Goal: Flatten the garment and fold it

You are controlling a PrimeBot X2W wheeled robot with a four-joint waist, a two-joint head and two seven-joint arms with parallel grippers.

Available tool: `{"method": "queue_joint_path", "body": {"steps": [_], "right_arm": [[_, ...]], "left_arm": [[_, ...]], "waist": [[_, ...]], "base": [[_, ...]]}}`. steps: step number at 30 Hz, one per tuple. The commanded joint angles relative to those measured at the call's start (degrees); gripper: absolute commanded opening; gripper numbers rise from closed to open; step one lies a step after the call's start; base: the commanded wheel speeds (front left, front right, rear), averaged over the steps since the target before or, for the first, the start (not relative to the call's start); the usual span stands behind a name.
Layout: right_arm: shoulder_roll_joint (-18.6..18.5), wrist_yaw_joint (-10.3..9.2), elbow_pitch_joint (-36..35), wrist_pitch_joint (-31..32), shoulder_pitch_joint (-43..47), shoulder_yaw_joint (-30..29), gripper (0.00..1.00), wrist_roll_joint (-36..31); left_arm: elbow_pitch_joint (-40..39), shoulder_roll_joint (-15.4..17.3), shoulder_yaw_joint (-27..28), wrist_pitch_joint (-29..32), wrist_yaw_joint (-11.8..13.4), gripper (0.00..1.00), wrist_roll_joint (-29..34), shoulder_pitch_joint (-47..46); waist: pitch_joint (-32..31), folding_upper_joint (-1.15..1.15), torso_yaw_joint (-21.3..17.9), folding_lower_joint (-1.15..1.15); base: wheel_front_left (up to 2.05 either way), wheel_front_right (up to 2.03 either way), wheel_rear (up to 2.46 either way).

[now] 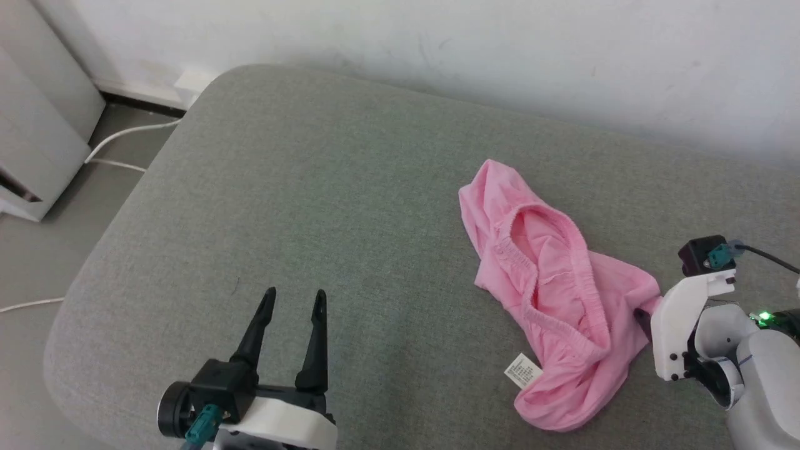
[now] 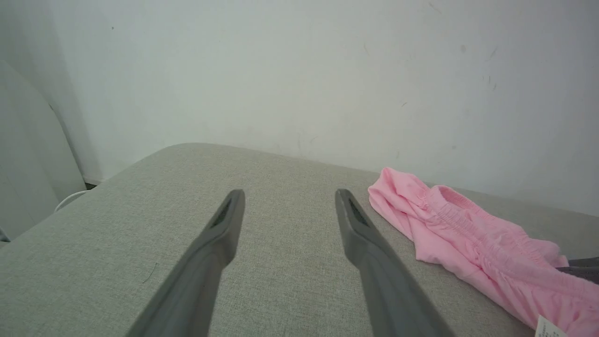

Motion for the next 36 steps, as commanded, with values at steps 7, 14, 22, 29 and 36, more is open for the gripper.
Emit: {"method": "queue_joint_path", "body": {"steps": [7, 14, 22, 29, 36], "right_arm": [[-0.4, -0.05, 3.9, -3.2, -1.5, 3.1, 0.0, 1.3], [-0.8, -0.05, -2.1, -10.3, -1.5, -0.3, 0.0, 3.4], [0.6, -0.05, -15.0, -9.6, 6.1, -10.5, 0.0, 4.0], [7.2, -0.05, -17.6, -6.8, 18.0, -17.5, 0.0, 2.4], [8.2, -0.05, -15.7, -13.8, 19.4, -15.9, 1.0, -0.3]], "left_arm": [[0.9, -0.4, 0.7, -0.3, -1.0, 1.0, 0.3, -1.2], [0.9, -0.5, 1.3, -0.3, -1.1, 1.0, 0.4, -0.8], [0.4, -0.5, 2.0, -0.3, -1.2, 1.0, 0.5, -0.5], [0.5, -0.5, 1.9, -0.3, -1.4, 1.0, 0.8, -0.6], [1.1, -0.5, 1.5, -0.3, -2.0, 1.0, 1.0, -1.0]], "waist": [[0.5, 0.0, -1.1, -0.01], [-1.8, 0.0, -6.7, -0.01], [-3.2, 0.0, -14.1, -0.01], [-3.5, 0.0, -18.2, -0.01], [-3.7, 0.0, -19.9, -0.01]], "base": [[0.0, 0.0, 0.0], [0.0, 0.0, 0.0], [0.0, 0.0, 0.0], [0.0, 0.0, 0.0], [0.0, 0.0, 0.0]]}}
